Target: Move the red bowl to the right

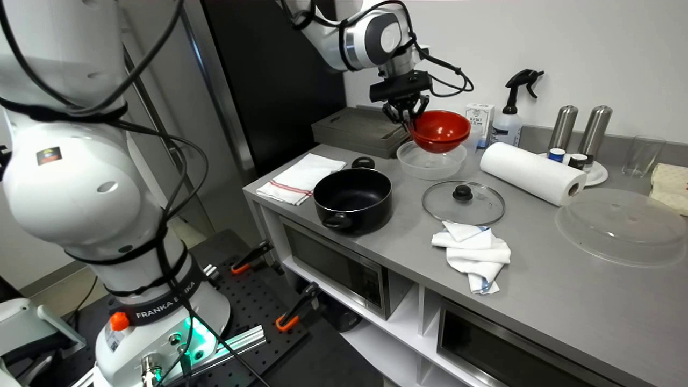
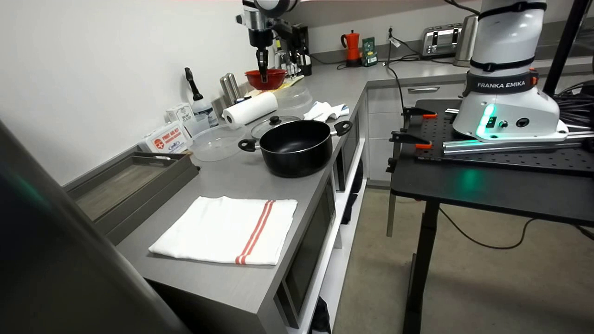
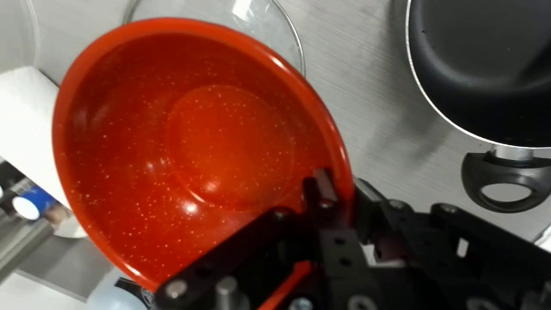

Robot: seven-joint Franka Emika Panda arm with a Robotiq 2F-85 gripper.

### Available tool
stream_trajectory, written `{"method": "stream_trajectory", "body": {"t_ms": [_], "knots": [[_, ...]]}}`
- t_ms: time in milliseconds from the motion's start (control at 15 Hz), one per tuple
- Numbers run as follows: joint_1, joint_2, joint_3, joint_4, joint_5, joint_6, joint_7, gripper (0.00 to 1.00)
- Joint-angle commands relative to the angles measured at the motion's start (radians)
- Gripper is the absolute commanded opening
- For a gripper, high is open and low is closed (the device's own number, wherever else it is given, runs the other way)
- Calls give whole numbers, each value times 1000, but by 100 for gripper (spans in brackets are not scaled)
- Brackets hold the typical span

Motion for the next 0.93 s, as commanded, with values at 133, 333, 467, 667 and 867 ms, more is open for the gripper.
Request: {"method": "stream_trajectory", "body": {"t_ms": [133,333,467,667,867], "knots": [[-88,-6,-53,-11,102,17,38,2],[-123,18,-93,1,116,9,72,2],[-145,39,-112,13,130,1,98,2],[-171,75,-139,29,146,-7,139,2],[-185,121,-167,50,146,-7,189,2]]}}
